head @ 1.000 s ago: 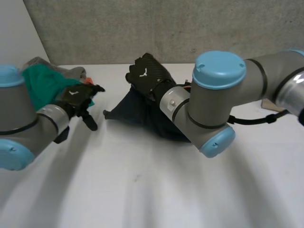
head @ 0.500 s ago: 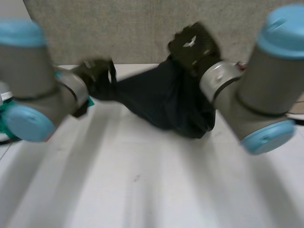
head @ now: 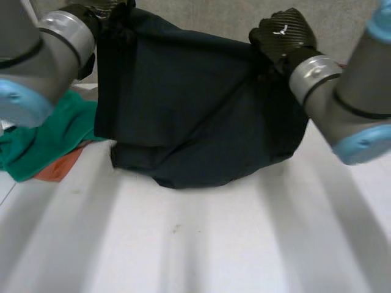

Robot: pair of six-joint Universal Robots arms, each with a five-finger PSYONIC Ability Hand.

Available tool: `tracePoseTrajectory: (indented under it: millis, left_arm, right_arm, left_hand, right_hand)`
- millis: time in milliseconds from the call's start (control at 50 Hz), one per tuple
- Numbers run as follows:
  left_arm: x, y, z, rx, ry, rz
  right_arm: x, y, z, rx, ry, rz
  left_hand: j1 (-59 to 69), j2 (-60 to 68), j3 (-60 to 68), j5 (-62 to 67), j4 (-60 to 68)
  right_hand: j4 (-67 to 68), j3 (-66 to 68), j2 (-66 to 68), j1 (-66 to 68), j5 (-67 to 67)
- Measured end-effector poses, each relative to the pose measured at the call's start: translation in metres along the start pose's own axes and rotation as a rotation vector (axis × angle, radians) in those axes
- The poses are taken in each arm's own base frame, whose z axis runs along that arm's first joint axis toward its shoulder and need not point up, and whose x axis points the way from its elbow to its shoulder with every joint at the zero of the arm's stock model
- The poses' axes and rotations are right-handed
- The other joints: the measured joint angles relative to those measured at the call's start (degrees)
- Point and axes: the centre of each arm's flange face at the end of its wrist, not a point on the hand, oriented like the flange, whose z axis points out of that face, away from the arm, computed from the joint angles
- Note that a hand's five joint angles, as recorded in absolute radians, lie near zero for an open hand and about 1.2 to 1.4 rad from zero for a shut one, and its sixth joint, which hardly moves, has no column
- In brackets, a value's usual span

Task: Fold the laundry.

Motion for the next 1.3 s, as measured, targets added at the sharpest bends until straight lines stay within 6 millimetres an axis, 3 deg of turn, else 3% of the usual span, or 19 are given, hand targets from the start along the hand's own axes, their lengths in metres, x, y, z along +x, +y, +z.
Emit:
tracePoseTrajectory:
  millis: [60,140,220,300,380,460,540,600,680,740,780,800,840,960,1120,1300]
  left_arm:
    - [-0.009,0.002,0.024,0.093,-0.055,0.037]
    - [-0.034,-0.034,0.048,0.361,-0.164,0.050]
    - [-0.054,-0.071,0.049,0.567,-0.233,0.008]
    - [-0.064,-0.078,0.044,0.606,-0.250,-0.063]
    - [-0.064,-0.056,0.038,0.502,-0.236,-0.117]
    - [-0.057,-0.017,0.025,0.339,-0.207,-0.148]
    - [-0.046,0.028,0.004,0.169,-0.164,-0.164]
    - [-0.031,0.072,-0.017,0.017,-0.108,-0.167]
    - [-0.008,0.126,-0.047,-0.170,-0.033,-0.163]
    - [0.006,0.154,-0.065,-0.279,0.010,-0.145]
    - [0.010,0.162,-0.070,-0.314,0.023,-0.136]
    - [0.016,0.170,-0.078,-0.359,0.041,-0.121]
    - [0.020,0.174,-0.083,-0.394,0.055,-0.107]
    - [0.021,0.171,-0.091,-0.436,0.067,-0.078]
    - [0.016,0.160,-0.094,-0.428,0.061,-0.069]
    - [0.013,0.151,-0.091,-0.411,0.058,-0.062]
  right_arm:
    - [-0.002,0.004,0.024,0.092,0.061,-0.001]
    - [0.010,-0.010,0.055,0.291,0.230,-0.003]
    - [0.025,-0.033,0.063,0.443,0.377,0.009]
    - [0.031,-0.048,0.057,0.498,0.429,0.028]
    - [0.023,-0.044,0.043,0.433,0.372,0.047]
    - [0.005,-0.024,0.022,0.294,0.247,0.075]
    - [-0.019,0.008,-0.006,0.127,0.102,0.109]
    - [-0.038,0.034,-0.028,0.006,0.007,0.130]
    - [-0.071,0.078,-0.061,-0.174,-0.123,0.150]
    - [-0.086,0.100,-0.075,-0.261,-0.172,0.143]
    - [-0.090,0.108,-0.079,-0.291,-0.186,0.136]
    - [-0.093,0.116,-0.084,-0.330,-0.196,0.127]
    - [-0.093,0.122,-0.087,-0.367,-0.202,0.120]
    - [-0.072,0.120,-0.089,-0.439,-0.181,0.173]
    - [-0.035,0.121,-0.088,-0.555,-0.155,0.354]
    - [-0.036,0.143,-0.086,-0.644,-0.205,0.368]
  left_hand:
    - [0.00,0.03,0.02,0.00,0.02]
    - [0.00,0.04,0.03,0.00,0.16]
    - [0.00,0.04,0.03,0.00,0.16]
    - [0.00,0.04,0.03,0.00,0.16]
    - [0.00,0.04,0.03,0.00,0.16]
    - [0.00,0.04,0.04,0.00,0.17]
    - [0.00,0.05,0.05,0.00,0.18]
    - [0.00,0.05,0.05,0.00,0.18]
    - [0.00,0.05,0.06,0.00,0.18]
    - [0.00,0.05,0.06,0.00,0.18]
    - [0.00,0.05,0.06,0.00,0.19]
    - [0.00,0.05,0.06,0.00,0.19]
    - [0.00,0.05,0.06,0.00,0.19]
    - [0.00,0.05,0.06,0.00,0.19]
    - [0.00,0.05,0.06,0.00,0.19]
    - [0.00,0.05,0.06,0.00,0.19]
  right_hand:
    - [0.00,0.00,0.00,0.00,0.00]
    - [0.00,0.01,0.00,0.00,0.00]
    - [0.00,0.01,0.00,0.00,0.00]
    - [0.00,0.01,0.00,0.00,0.00]
    - [0.00,0.01,0.00,0.00,0.00]
    - [0.00,0.01,0.00,0.00,0.01]
    - [0.00,0.01,0.00,0.00,0.02]
    - [0.00,0.02,0.00,0.00,0.02]
    - [0.01,0.02,0.00,0.00,0.02]
    - [-1.96,-1.76,-1.33,-0.24,-0.70]
    - [-5.49,-5.20,-4.56,-1.02,-3.02]
    - [-12.16,-12.60,-11.87,-8.33,-9.93]
    - [-24.56,-24.28,-23.87,-21.03,-23.07]
    - [-43.48,-42.87,-42.38,-39.32,-42.61]
    - [-45.44,-43.58,-43.00,-40.09,-44.50]
    - [-45.44,-43.58,-43.00,-40.09,-44.34]
